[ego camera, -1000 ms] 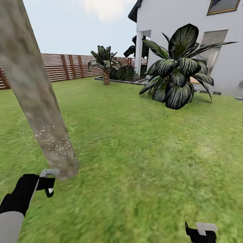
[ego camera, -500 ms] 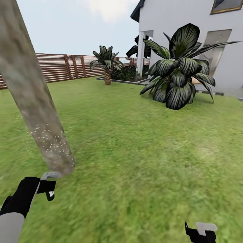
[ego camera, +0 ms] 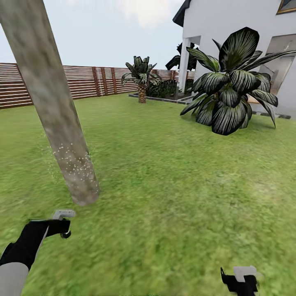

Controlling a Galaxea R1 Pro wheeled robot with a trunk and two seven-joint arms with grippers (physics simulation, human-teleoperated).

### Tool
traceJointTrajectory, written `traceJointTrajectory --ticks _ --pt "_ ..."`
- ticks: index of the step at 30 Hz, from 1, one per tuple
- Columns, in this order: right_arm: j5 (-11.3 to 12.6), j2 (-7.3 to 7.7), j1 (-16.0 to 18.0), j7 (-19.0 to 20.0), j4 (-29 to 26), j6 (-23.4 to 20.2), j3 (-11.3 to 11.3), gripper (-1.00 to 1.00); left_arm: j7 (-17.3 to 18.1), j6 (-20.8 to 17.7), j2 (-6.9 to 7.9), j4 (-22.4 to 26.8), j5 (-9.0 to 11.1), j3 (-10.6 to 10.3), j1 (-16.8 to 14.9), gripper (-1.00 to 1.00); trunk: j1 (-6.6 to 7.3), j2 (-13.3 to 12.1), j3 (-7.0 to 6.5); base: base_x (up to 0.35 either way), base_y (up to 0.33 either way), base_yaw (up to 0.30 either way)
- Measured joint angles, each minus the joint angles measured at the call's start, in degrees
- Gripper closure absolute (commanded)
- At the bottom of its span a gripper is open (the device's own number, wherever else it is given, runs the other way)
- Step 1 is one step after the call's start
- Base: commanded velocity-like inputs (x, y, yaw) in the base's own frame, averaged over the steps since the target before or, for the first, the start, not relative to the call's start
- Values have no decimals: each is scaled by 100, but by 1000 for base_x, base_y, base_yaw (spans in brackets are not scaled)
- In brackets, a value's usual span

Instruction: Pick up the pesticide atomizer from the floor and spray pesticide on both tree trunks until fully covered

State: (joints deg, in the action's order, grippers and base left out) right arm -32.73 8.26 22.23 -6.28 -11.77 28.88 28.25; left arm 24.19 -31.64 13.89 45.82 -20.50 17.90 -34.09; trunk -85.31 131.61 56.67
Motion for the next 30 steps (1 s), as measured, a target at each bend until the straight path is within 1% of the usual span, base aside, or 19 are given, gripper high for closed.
traceJointTrajectory --ticks 1,2,3,4,5,6,8,9,10,12,13,15,19,21,22,23,26,28,30 --pt "-325 -26 0 26 -260 -2 -292 -100 215 453 8 -280 -6 -146 -9 100 0 0 0 0 0 0" --pt "-679 -142 0 95 -644 -13 -660 -100 553 952 23 -593 -118 -470 -27 100 0 0 0 0 0 0" --pt "-862 -273 1 224 -896 -25 -889 -100 836 1215 31 -767 -279 -756 -36 100 0 0 0 0 0 0" --pt "-980 -370 7 513 -1079 -80 -1083 -100 1090 1373 35 -875 -444 -1017 -44 100 0 0 0 0 0 0" --pt "-1024 -412 21 779 -1170 -147 -1188 -100 1228 1438 30 -916 -533 -1157 -51 100 0 0 0 0 0 0" --pt "-1065 -456 93 1586 -1367 -363 -1332 -100 1476 1495 15 -959 -620 -1397 -56 100 0 0 0 0 0 0" --pt "-1078 -530 221 2853 -1741 -636 -1409 -100 1879 1548 -4 -980 -678 -1767 -81 100 0 0 0 0 0 0" --pt "-1074 -597 257 3622 -1989 -723 -1428 -100 2301 1674 -7 -986 -692 -2169 -73 100 0 0 0 0 0 0" --pt "-1077 -623 267 3889 -2064 -742 -1431 -100 2479 1769 -9 -986 -716 -2347 -73 100 0 0 0 0 0 0" --pt "-1081 -678 283 4683 -2235 -763 -1441 -100 2833 1984 -5 -987 -737 -2877 -60 100 0 0 0 0 0 0" --pt "-1080 -686 287 4995 -2273 -766 -1443 -100 2893 2020 -7 -987 -743 -3044 -51 100 0 0 0 0 0 0" --pt "-1080 -692 290 5283 -2298 -766 -1443 -100 2943 2047 -9 -987 -741 -3291 -43 100 0 0 0 0 0 0" --pt "-1082 -703 291 5384 -2287 -767 -1451 -100 2959 2055 -32 -987 -736 -3646 -40 100 0 0 0 0 0 0" --pt "-1085 -711 291 5421 -2280 -769 -1552 -100 2960 2051 -84 -987 -731 -3855 -43 100 0 0 0 0 0 0" --pt "-1086 -723 291 5454 -2282 -769 -1675 100 2960 2049 -118 -987 -731 -3975 -44 100 0 0 0 0 0 0" --pt "-1084 -730 291 5488 -2284 -769 -1787 100 2960 2048 -147 -987 -732 -4072 -44 100 0 0 0 0 0 0" --pt "-1078 -740 291 5534 -2288 -769 -1908 100 2960 2037 -199 -987 -736 -4243 -45 100 0 0 0 0 0 0" --pt "-1079 -774 291 5550 -2287 -767 -1930 100 2960 2026 -232 -987 -731 -4275 -45 100 0 0 0 0 0 0" --pt "-1083 -802 291 5614 -2289 -769 -1934 100 2960 2026 -319 -986 -738 -4289 -45 100 0 0 0 0 0 0"
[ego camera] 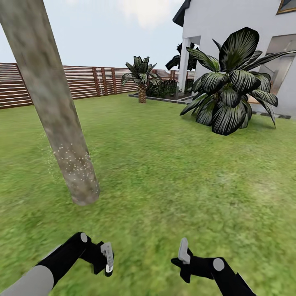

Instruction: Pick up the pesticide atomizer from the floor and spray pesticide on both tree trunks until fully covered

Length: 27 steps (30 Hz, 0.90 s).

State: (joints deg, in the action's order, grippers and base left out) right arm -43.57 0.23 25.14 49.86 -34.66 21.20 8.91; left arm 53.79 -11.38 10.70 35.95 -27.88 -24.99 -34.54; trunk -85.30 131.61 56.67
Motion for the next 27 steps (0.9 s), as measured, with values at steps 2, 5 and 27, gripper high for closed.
traceJointTrajectory --ticks 2,5,27 --pt "-2 -73 0 187 -4 2 -3 100 0 -12 -203 -1 -210 -1 1 100 0 0 0 0 0 0" --pt "-3 -143 0 255 -4 -1 -3 100 0 -23 -482 -8 -583 8 5 100 0 0 0 0 0 0" --pt "14 -682 0 252 -5 6 -634 100 -21 -103 -1386 -261 -1151 -326 27 100 0 0 0 0 0 0"
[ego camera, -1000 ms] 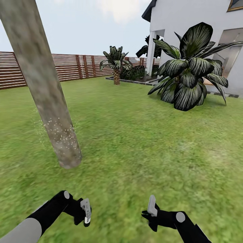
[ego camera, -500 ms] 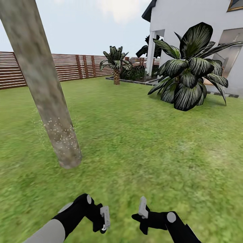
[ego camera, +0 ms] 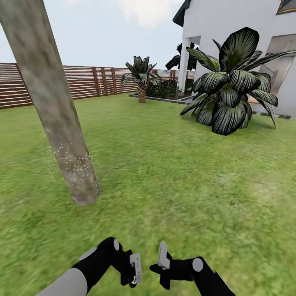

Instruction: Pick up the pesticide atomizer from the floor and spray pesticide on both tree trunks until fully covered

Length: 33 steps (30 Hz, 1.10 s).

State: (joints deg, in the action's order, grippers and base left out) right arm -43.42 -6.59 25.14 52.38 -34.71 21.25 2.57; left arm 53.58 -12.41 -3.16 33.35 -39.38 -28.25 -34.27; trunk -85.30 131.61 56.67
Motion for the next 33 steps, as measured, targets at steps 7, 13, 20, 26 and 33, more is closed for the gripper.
traceJointTrajectory --ticks 7,13,20,26,33 --pt "0 0 0 0 -9 2 3 100 215 73 8 -4 41 -528 0 100 0 0 0 0 0 0" --pt "1 3 0 0 -9 2 7 100 248 74 1 4 62 -539 0 100 0 0 0 0 0 0" --pt "0 2 0 0 -9 2 7 100 244 73 -71 5 213 -534 0 100 0 0 0 0 0 0" --pt "0 4 0 0 -9 2 7 100 206 74 -130 6 349 -519 -1 100 0 0 0 0 0 0" --pt "0 5 0 0 -14 2 7 100 182 81 -159 55 513 -506 -1 100 0 0 0 0 0 0"
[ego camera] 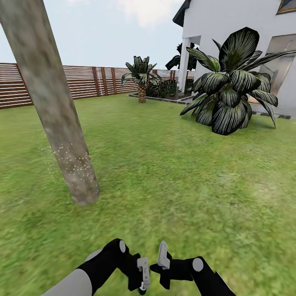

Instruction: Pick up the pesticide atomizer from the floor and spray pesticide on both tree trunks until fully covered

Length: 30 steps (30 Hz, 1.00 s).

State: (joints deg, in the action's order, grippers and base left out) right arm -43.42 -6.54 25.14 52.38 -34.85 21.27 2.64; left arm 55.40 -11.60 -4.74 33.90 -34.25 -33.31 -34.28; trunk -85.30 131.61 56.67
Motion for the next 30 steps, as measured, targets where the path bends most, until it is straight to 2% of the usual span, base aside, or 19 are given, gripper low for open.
traceJointTrajectory --ticks 7,11,18,20,24,28,30 --pt "0 -1 0 0 4 0 0 100 -3 10 -4 25 72 6 0 100 0 0 0 0 0 0" --pt "0 0 0 0 4 0 0 100 -6 17 0 7 218 1 0 100 0 0 0 0 0 0" --pt "0 1 0 0 4 0 0 100 -24 2 66 -54 181 2 0 100 0 0 0 0 0 0" --pt "0 2 0 0 4 0 0 100 -24 -15 139 -104 122 -8 -6 100 0 0 0 0 0 0" --pt "0 4 0 0 4 0 0 100 -29 -62 321 -342 -255 -12 -9 100 0 0 0 0 0 0" --pt "0 28 0 0 3 0 19 100 -29 -77 682 -383 -329 -13 -9 100 0 0 0 0 0 0" --pt "-11 51 0 0 3 0 34 100 -9 -80 917 -393 -352 -40 -6 100 0 0 0 0 0 0"
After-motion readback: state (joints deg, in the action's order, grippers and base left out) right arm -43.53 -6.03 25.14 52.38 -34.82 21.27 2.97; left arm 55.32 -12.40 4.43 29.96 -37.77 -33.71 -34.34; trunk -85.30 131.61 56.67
